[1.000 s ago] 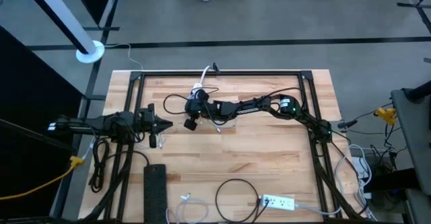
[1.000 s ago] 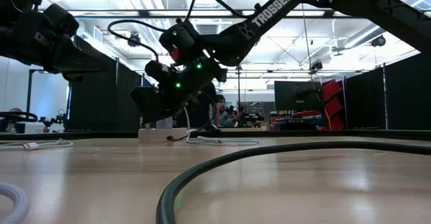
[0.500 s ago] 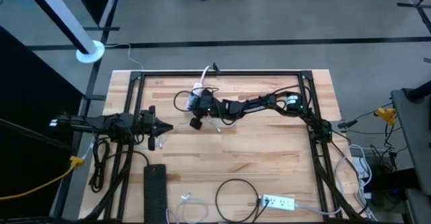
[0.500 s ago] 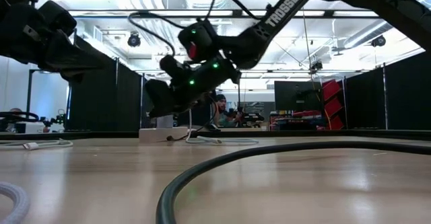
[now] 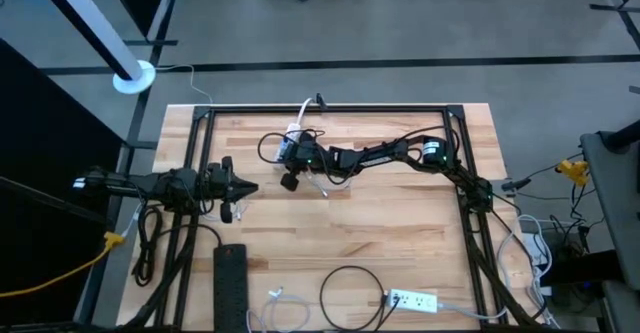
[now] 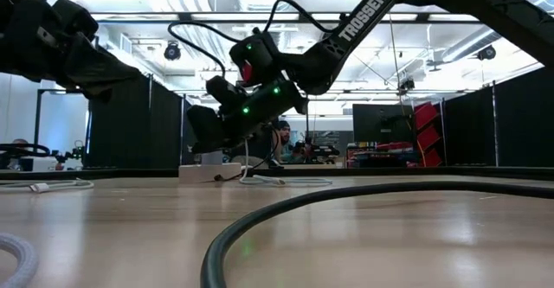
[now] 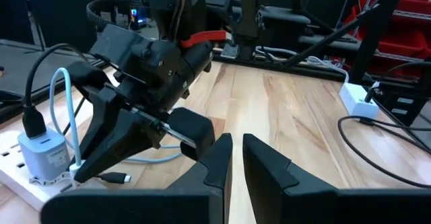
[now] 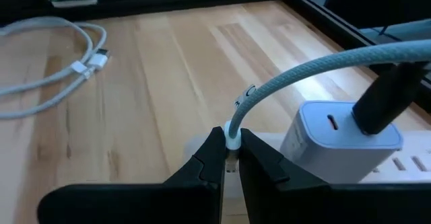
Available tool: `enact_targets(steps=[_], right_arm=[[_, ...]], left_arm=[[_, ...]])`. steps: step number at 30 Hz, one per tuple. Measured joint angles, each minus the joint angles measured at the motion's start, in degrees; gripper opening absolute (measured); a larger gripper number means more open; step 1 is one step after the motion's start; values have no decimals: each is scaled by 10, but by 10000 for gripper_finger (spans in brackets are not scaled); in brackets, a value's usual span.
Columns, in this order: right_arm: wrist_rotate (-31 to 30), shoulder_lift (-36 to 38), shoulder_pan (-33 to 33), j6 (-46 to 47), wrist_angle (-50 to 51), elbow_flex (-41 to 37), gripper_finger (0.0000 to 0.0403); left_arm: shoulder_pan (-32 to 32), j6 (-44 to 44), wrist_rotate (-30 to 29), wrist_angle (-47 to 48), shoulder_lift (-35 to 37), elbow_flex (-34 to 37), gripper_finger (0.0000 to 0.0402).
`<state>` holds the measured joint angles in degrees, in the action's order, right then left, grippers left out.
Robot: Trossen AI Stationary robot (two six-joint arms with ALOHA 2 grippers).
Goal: Plug in charger cables
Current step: Insert the top white charger cable into the top white outlet extension
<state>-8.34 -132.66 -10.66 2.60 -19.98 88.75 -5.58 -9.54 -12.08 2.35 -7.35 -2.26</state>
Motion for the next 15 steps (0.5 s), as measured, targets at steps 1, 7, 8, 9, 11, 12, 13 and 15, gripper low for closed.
enact_targets(steps=[1,7,8,9,11,12,13,15], right_arm=[[3,0,0,7,0,0,16],[4,0,-1,4,0,2,16],[4,-1,-2,4,0,4,16],[4,-7,-2,4,-3,9,16],[4,-14,-2,7,0,13,16],[2,-20,-2,7,-3,15,16],[1,-23,-2,5,-4,18,16],[-15,-23,-2,3,3,17,16]], left_arm=[[0,0,0,0,0,0,25],[0,3,0,0,-2,0,25],[0,4,0,0,-3,0,25],[0,5,0,0,-3,0,25],[0,6,0,0,-4,0,25],[0,6,0,0,-4,0,25],[0,7,0,0,-5,0,25],[0,7,0,0,-7,0,25]])
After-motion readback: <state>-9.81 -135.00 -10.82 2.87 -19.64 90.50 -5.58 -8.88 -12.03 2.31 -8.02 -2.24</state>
